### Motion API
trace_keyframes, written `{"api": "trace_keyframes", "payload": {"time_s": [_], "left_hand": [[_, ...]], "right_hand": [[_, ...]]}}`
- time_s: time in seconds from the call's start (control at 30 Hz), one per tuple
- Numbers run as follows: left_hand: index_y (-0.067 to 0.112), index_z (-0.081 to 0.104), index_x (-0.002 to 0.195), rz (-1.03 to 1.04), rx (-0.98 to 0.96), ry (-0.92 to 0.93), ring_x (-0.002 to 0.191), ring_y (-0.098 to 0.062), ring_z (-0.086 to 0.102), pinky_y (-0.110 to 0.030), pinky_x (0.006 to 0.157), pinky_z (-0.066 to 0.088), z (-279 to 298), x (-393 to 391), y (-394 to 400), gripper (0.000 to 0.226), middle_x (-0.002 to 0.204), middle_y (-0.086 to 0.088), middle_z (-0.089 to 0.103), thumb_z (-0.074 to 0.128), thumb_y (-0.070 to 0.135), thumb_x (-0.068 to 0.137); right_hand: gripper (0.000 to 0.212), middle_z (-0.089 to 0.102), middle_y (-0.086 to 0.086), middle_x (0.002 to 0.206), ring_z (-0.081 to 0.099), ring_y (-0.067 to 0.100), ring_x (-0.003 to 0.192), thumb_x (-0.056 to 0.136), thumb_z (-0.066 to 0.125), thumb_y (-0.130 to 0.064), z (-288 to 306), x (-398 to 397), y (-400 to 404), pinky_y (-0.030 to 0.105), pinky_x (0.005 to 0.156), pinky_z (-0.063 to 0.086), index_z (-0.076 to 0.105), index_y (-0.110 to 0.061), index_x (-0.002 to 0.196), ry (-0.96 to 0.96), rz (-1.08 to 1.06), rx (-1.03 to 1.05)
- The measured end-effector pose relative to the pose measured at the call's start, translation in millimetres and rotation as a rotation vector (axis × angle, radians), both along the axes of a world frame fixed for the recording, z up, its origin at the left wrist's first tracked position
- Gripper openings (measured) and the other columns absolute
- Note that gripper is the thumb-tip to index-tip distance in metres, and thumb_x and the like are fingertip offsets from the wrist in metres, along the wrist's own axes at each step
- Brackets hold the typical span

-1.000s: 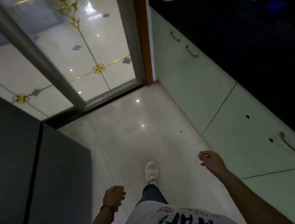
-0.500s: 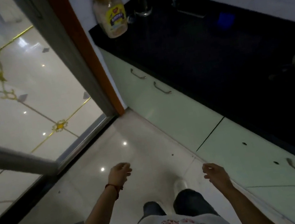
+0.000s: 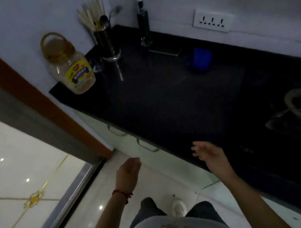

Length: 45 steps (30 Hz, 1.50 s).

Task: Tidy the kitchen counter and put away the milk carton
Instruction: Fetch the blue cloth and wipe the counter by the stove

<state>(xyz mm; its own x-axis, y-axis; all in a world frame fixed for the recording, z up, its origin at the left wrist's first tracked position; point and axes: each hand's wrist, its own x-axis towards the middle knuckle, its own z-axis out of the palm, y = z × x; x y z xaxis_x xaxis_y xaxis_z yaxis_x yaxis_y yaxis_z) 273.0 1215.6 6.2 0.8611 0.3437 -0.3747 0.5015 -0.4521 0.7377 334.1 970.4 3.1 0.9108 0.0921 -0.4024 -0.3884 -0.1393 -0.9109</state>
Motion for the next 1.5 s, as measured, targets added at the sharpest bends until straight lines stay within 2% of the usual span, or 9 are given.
{"api": "trace_keyframes", "payload": {"time_s": [0.07,0.2,0.4,0.57,0.73,0.9,1.23,1.4,1.5], "left_hand": [[0.004,0.060,0.115,-0.069,0.061,-0.097,0.099,-0.017,0.055,-0.021,0.086,0.042,13,31,-4,0.027,0.110,-0.004,0.058,0.047,0.012,0.092],[0.007,0.057,0.120,-0.146,0.143,-0.191,0.110,-0.021,0.055,-0.022,0.090,0.040,23,104,-10,0.031,0.121,-0.010,0.060,0.052,0.015,0.091],[0.015,0.038,0.137,-0.456,0.406,-0.163,0.139,-0.023,0.029,-0.039,0.112,0.026,-1,203,-5,0.058,0.148,-0.006,0.037,0.033,0.044,0.087],[0.022,0.022,0.143,-0.696,0.582,-0.025,0.146,-0.018,0.007,-0.040,0.119,0.012,-32,255,3,0.052,0.157,0.000,0.015,0.032,0.038,0.095],[0.020,0.052,0.124,-0.816,0.679,-0.031,0.126,-0.025,0.051,-0.047,0.098,0.045,-51,269,13,0.049,0.135,-0.004,0.055,0.024,0.045,0.091],[0.024,0.040,0.132,-0.812,0.717,-0.088,0.132,-0.017,0.030,-0.041,0.110,0.030,-63,267,21,0.056,0.140,-0.001,0.049,0.007,0.047,0.094],[0.025,0.039,0.132,-0.819,0.689,-0.081,0.132,-0.016,0.029,-0.041,0.112,0.028,-63,269,24,0.052,0.140,-0.001,0.050,0.012,0.046,0.094],[0.023,0.043,0.128,-0.842,0.671,-0.083,0.130,-0.020,0.042,-0.045,0.102,0.038,-57,271,24,0.048,0.136,-0.002,0.054,0.027,0.045,0.088],[0.023,0.044,0.128,-0.848,0.663,-0.104,0.131,-0.019,0.032,-0.046,0.100,0.040,-60,271,26,0.048,0.137,-0.004,0.053,0.026,0.045,0.089]], "right_hand": [[0.018,0.064,-0.009,0.090,0.063,0.009,0.083,0.085,0.060,-0.031,13,29,3,0.014,0.077,0.050,0.064,-0.020,0.099,-0.032,-0.046,0.006],[0.016,0.065,-0.005,0.095,0.062,0.020,0.101,0.091,0.054,-0.019,20,88,5,0.032,0.093,0.048,0.063,-0.023,0.103,-0.093,-0.151,-0.104],[0.030,0.062,0.004,0.115,0.053,0.011,0.100,0.092,0.052,-0.024,28,193,6,0.022,0.087,0.038,0.058,-0.015,0.120,-0.096,-0.252,-0.316],[0.036,0.058,0.010,0.126,0.055,0.019,0.103,0.093,0.050,-0.027,22,282,5,0.027,0.087,0.043,0.051,-0.014,0.127,-0.057,-0.369,-0.376],[0.048,0.044,0.016,0.140,0.047,0.030,0.123,0.093,0.049,-0.029,3,350,10,0.034,0.099,0.041,0.038,-0.014,0.137,-0.040,-0.396,-0.496],[0.061,0.038,0.019,0.143,0.039,0.034,0.129,0.089,0.053,-0.035,-13,395,22,0.041,0.106,0.039,0.028,-0.014,0.141,0.022,-0.419,-0.576],[0.059,0.045,0.016,0.140,0.048,0.030,0.124,0.084,0.063,-0.013,-8,387,29,0.028,0.093,0.044,0.037,-0.013,0.137,0.027,-0.561,-0.486],[0.057,0.049,0.012,0.138,0.047,0.027,0.125,0.080,0.068,-0.015,-4,338,36,0.033,0.101,0.042,0.046,-0.013,0.133,0.046,-0.637,-0.330],[0.056,0.051,0.009,0.136,0.049,0.024,0.124,0.080,0.068,-0.014,0,291,42,0.027,0.096,0.042,0.048,-0.013,0.132,0.049,-0.691,-0.253]]}}
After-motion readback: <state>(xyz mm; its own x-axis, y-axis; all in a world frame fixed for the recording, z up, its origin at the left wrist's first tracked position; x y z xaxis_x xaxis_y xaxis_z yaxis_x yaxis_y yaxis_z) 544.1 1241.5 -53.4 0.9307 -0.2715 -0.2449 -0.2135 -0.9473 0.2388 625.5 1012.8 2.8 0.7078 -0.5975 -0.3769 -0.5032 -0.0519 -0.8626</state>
